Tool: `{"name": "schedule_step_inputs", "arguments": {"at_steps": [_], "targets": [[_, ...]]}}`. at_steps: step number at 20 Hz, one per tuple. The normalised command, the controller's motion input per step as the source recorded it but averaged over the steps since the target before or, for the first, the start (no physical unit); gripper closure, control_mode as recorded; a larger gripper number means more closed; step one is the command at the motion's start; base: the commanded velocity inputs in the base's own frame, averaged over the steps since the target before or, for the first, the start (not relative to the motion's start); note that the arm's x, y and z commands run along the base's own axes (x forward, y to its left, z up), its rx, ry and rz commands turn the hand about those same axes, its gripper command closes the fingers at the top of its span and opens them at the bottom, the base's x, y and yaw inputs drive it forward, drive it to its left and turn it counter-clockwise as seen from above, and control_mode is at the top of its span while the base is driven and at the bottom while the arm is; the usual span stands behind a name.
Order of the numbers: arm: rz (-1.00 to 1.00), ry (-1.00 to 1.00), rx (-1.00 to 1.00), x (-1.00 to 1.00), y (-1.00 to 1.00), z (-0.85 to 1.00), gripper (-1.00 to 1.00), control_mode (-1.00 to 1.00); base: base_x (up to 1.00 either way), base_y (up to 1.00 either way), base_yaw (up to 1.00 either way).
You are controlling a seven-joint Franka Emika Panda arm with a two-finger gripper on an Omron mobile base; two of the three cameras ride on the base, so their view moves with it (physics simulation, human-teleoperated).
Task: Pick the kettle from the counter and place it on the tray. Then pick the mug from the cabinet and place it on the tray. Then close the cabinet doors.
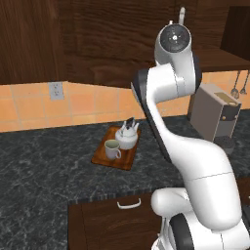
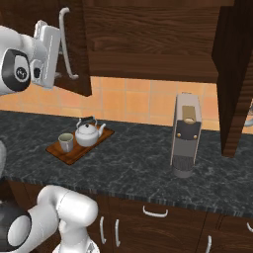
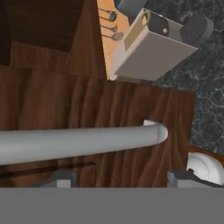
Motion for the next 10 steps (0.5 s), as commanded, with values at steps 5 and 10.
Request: {"name": "schedule_step_inputs", "arguments": {"at_steps": [5, 10], "targets": [[0.08, 0.01, 0.0, 0.79, -0.16, -0.21, -1.0, -1.0, 0.0, 0.0, 0.0], [0.1, -0.03, 0.0, 0.66, -0.03, -0.26, -1.0, -1.0, 0.0, 0.0, 0.0]]}}
